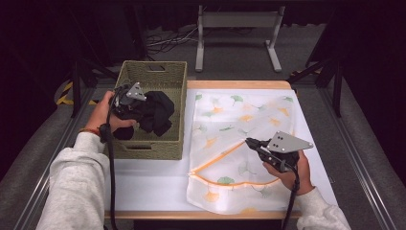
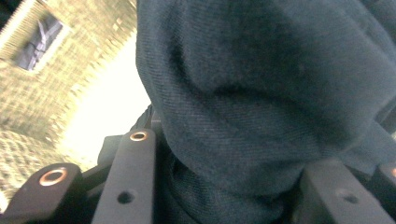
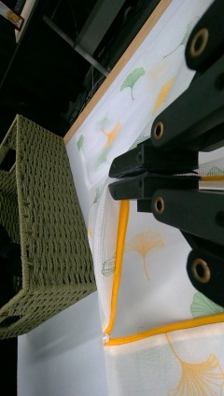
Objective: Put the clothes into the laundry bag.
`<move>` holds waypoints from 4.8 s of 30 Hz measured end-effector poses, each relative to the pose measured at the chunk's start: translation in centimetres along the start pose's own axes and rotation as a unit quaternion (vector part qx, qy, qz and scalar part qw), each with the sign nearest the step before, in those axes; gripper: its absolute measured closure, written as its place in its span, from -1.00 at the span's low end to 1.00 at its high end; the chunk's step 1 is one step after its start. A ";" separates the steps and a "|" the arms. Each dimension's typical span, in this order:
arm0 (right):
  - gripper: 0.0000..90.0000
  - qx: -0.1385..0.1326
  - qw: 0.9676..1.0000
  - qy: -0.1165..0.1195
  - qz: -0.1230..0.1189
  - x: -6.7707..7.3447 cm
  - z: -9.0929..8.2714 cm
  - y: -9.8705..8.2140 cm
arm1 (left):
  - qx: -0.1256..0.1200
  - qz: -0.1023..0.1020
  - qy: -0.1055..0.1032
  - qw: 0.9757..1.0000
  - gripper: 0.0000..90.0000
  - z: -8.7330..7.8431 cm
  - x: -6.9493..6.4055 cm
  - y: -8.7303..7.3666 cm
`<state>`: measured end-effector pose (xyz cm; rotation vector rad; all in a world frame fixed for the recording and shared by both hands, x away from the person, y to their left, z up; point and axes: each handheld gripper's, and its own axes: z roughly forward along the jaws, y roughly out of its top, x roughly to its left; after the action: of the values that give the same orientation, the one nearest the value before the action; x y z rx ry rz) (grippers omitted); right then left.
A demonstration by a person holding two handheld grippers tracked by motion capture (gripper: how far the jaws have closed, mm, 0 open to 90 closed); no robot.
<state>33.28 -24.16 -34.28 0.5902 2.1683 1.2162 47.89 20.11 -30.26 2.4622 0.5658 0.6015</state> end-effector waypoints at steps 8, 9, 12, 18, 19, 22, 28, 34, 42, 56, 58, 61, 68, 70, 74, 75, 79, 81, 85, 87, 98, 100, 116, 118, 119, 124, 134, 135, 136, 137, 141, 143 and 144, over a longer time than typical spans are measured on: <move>0.97 -0.002 1.000 -0.001 0.003 -0.1 -0.1 -0.1 | -0.034 0.005 0.000 0.999 0.39 -2.4 -0.4 0.7; 0.97 -0.002 1.000 -0.001 0.003 -0.1 -0.1 -0.1 | -0.040 0.009 -0.001 0.999 0.39 -2.7 -0.7 0.8; 0.97 -0.002 1.000 0.001 0.003 -0.1 -0.1 -0.1 | -0.058 0.013 -0.002 0.998 0.39 -3.7 -1.5 1.2; 0.97 -0.002 1.000 0.000 0.003 -0.1 -0.1 -0.1 | -0.090 0.006 -0.007 0.996 0.39 -5.0 -2.5 1.2; 0.97 -0.002 1.000 0.000 0.003 -0.1 -0.1 -0.1 | -0.096 0.008 -0.010 0.995 0.39 -5.3 -2.7 1.2; 0.97 -0.002 1.000 0.000 0.005 -0.1 -0.1 -0.1 | -0.095 0.010 0.000 0.995 0.39 -6.1 -3.3 1.6; 0.97 -0.001 1.000 0.001 0.003 -0.1 -0.1 -0.1 | -0.110 0.010 -0.002 0.994 0.39 -7.3 -4.2 1.9; 0.97 0.001 1.000 0.003 0.003 -0.1 0.0 -0.1 | -0.115 0.020 -0.005 0.993 0.39 -8.0 -5.4 2.3; 0.97 0.001 1.000 0.003 0.002 0.0 0.1 -0.1 | -0.126 0.016 -0.025 0.992 0.39 -7.8 -7.2 2.3; 0.97 0.002 1.000 0.003 0.001 0.0 0.1 -0.1 | -0.148 0.034 -0.057 0.987 0.39 -8.2 -11.4 2.8; 0.97 0.002 1.000 0.003 0.001 0.0 0.2 -0.1 | -0.148 0.037 -0.056 0.987 0.39 -8.3 -11.8 2.8; 0.97 0.004 1.000 0.004 0.000 0.1 0.2 -0.1 | -0.160 0.036 -0.071 0.984 0.39 -8.1 -12.6 2.8; 0.97 0.005 1.000 0.005 -0.001 0.1 0.3 -0.1 | -0.176 0.048 -0.096 0.979 0.39 -7.4 -14.4 3.2; 0.97 0.005 1.000 0.005 -0.002 0.1 0.3 -0.1 | -0.178 0.053 -0.107 0.977 0.39 -7.1 -14.9 3.4; 0.97 0.005 1.000 0.005 -0.002 0.1 0.3 -0.1 | -0.181 0.059 -0.125 0.974 0.39 -6.2 -16.3 4.0; 0.97 0.005 1.000 0.005 -0.002 0.1 0.3 -0.1 | -0.178 0.064 -0.129 0.973 0.39 -6.0 -16.7 4.2; 0.97 0.006 1.000 0.005 -0.002 0.1 0.2 -0.1 | -0.178 0.079 -0.157 0.968 0.39 -5.4 -18.2 5.1; 0.97 0.006 1.000 0.005 -0.002 0.1 0.3 -0.1 | -0.178 0.085 -0.163 0.967 0.39 -5.0 -18.8 5.4; 0.97 0.006 1.000 0.005 -0.003 0.1 0.3 -0.1 | -0.171 0.096 -0.178 0.964 0.39 -3.9 -20.1 6.3; 0.97 0.006 1.000 0.006 -0.003 0.2 0.3 -0.1 | -0.167 0.099 -0.187 0.963 0.39 -3.0 -20.7 6.8; 0.97 0.009 1.000 0.006 -0.003 0.2 0.4 -0.1 | -0.127 0.124 -0.222 0.959 0.39 1.6 -23.8 9.2; 0.97 0.010 1.000 0.007 -0.006 0.4 0.6 0.0 | -0.112 0.130 -0.225 0.959 0.39 2.7 -24.4 9.3; 0.98 0.014 1.000 0.015 -0.013 0.9 0.9 0.1 | -0.020 0.113 -0.196 0.974 0.38 6.9 -26.0 10.3; 0.98 0.014 1.000 0.016 -0.013 0.9 1.0 0.2 | -0.006 0.108 -0.191 0.976 0.37 7.6 -26.1 10.6; 0.98 0.015 1.000 0.017 -0.014 1.0 1.0 0.2 | 0.000 0.108 -0.189 0.976 0.37 7.8 -26.1 10.8; 0.98 0.016 1.000 0.020 -0.017 1.1 1.1 0.2 | 0.016 0.101 -0.182 0.978 0.34 9.1 -26.2 11.3; 0.98 0.020 0.999 0.021 -0.013 1.1 1.2 0.1 | 0.014 0.072 -0.187 0.980 0.04 9.9 -26.2 11.3; 0.97 0.020 0.999 0.020 -0.015 1.1 1.2 0.0 | 0.011 0.072 -0.190 0.979 -0.03 9.8 -26.2 11.2; 0.97 0.020 0.999 0.020 -0.015 1.0 1.2 0.0 | 0.001 0.069 -0.196 0.978 -0.12 9.6 -26.1 11.1; 0.97 0.020 0.999 0.020 -0.015 1.0 1.2 0.0 | -0.004 0.062 -0.201 0.978 -0.21 9.3 -26.0 11.0; 0.98 0.020 1.000 0.019 -0.013 1.0 1.2 0.0 | -0.038 0.046 -0.216 0.975 -0.35 7.8 -25.0 10.4; 0.97 0.021 1.000 0.018 -0.012 0.9 1.2 0.0 | -0.047 0.045 -0.219 0.973 -0.38 7.4 -24.7 10.2; 0.97 0.021 1.000 0.017 -0.011 0.9 1.2 0.0 | -0.059 0.041 -0.223 0.972 -0.39 6.6 -24.4 9.8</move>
<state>33.40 -22.85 -35.07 0.5642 2.2285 1.1798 34.12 -2.31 -36.67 2.4056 0.2418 0.0952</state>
